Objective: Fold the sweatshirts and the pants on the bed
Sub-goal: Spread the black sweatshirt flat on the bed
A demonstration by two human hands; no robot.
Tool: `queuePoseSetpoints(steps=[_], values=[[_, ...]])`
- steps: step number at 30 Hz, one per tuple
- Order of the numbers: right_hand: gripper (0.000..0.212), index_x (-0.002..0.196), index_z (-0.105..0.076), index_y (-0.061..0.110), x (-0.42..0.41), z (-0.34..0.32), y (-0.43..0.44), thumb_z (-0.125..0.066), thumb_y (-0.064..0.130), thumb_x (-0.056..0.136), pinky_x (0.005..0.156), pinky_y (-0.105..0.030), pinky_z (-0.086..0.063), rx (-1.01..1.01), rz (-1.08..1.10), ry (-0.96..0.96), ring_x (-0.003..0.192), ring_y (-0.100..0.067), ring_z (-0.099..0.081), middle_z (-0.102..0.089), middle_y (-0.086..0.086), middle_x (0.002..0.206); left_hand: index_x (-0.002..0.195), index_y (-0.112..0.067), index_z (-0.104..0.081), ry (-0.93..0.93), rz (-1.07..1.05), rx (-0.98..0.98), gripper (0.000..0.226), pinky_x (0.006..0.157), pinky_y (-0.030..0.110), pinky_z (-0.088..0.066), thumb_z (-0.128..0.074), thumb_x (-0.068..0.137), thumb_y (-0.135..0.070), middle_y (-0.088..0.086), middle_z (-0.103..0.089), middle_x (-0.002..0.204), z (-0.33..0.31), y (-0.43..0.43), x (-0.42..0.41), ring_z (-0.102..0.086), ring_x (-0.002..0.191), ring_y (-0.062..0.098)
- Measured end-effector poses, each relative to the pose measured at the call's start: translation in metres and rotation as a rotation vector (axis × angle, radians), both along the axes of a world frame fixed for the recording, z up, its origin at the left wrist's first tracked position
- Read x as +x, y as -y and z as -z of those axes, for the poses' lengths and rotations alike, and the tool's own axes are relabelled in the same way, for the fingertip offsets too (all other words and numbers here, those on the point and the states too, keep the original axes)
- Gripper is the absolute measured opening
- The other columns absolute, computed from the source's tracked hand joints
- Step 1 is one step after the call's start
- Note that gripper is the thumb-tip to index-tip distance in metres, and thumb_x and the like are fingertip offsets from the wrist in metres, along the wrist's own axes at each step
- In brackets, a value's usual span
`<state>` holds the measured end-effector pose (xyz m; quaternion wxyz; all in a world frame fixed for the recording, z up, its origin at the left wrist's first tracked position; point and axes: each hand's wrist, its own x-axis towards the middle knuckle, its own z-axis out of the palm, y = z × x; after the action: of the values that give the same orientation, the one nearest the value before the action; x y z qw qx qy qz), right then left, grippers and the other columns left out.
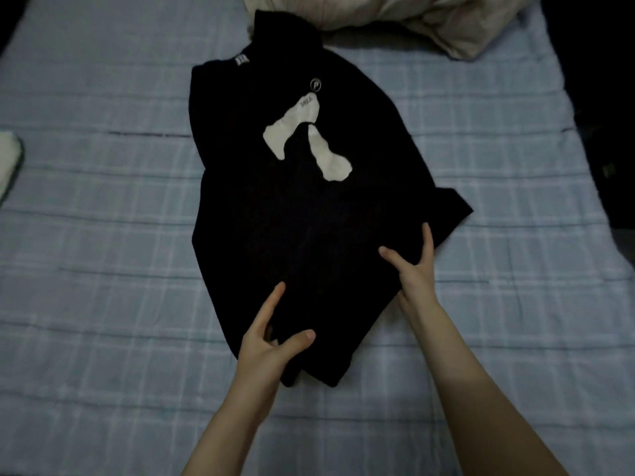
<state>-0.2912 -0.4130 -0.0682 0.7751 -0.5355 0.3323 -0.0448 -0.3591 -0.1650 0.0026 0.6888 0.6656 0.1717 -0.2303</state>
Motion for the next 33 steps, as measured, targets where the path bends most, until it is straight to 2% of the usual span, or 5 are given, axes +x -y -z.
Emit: queuePoseSetpoints(steps=[5,9,19,30,33], values=[[0.096,0.151,-0.033,0.037,-0.027,-0.035,0.004,-0.085,0.014,0.074,0.107,-0.036,-0.046,-0.260,-0.227,-0.103,0.125,-0.011,-0.055,-0.053,0.006,0.140,0.128,-0.055,-0.055,0.007,0.039,0.009,0.084,0.089,0.028,-0.056,-0.088,0.056,-0.027,-0.018,-0.062,0.129,-0.034,-0.029,-0.014,-0.060,0.120,0.007],[0.097,0.154,-0.028,0.034,-0.081,-0.067,-0.010,-0.083,0.012,0.077,0.100,-0.021,-0.045,-0.356,-0.282,-0.100,0.116,0.004,-0.053,-0.052,0.018,0.130,0.128,-0.050,-0.057,-0.022,0.037,-0.022,0.085,0.082,0.029,-0.058,-0.088,0.054,-0.020,-0.013,-0.065,0.126,-0.053,-0.065,-0.033,-0.064,0.115,0.012],[0.096,0.156,-0.027,0.026,-0.214,-0.106,-0.101,-0.080,0.004,0.079,0.109,-0.030,-0.038,-0.443,-0.144,-0.200,0.131,-0.012,-0.043,-0.046,-0.001,0.147,0.133,-0.038,-0.057,-0.095,-0.036,-0.052,0.074,0.087,0.031,-0.058,-0.082,0.072,-0.005,-0.005,-0.058,0.133,-0.070,-0.131,-0.101,-0.066,0.111,0.012],[0.095,0.156,-0.026,0.025,-0.262,-0.128,-0.211,-0.080,0.006,0.080,0.105,-0.023,-0.032,-0.536,-0.010,-0.164,0.130,-0.004,-0.035,-0.042,-0.003,0.152,0.129,-0.048,-0.055,-0.017,0.128,-0.092,0.079,0.088,0.028,-0.057,-0.077,0.073,0.005,-0.006,-0.055,0.137,-0.076,-0.237,-0.098,-0.061,0.118,0.012],[0.095,0.156,-0.025,0.025,-0.279,-0.122,-0.255,-0.080,0.007,0.080,0.104,-0.020,-0.030,-0.537,0.044,-0.179,0.128,-0.001,-0.032,-0.039,-0.004,0.155,0.130,-0.048,-0.053,0.014,0.214,-0.072,0.080,0.097,0.032,-0.053,-0.076,0.075,0.006,-0.006,-0.051,0.142,-0.071,-0.275,-0.097,-0.058,0.122,0.013]])
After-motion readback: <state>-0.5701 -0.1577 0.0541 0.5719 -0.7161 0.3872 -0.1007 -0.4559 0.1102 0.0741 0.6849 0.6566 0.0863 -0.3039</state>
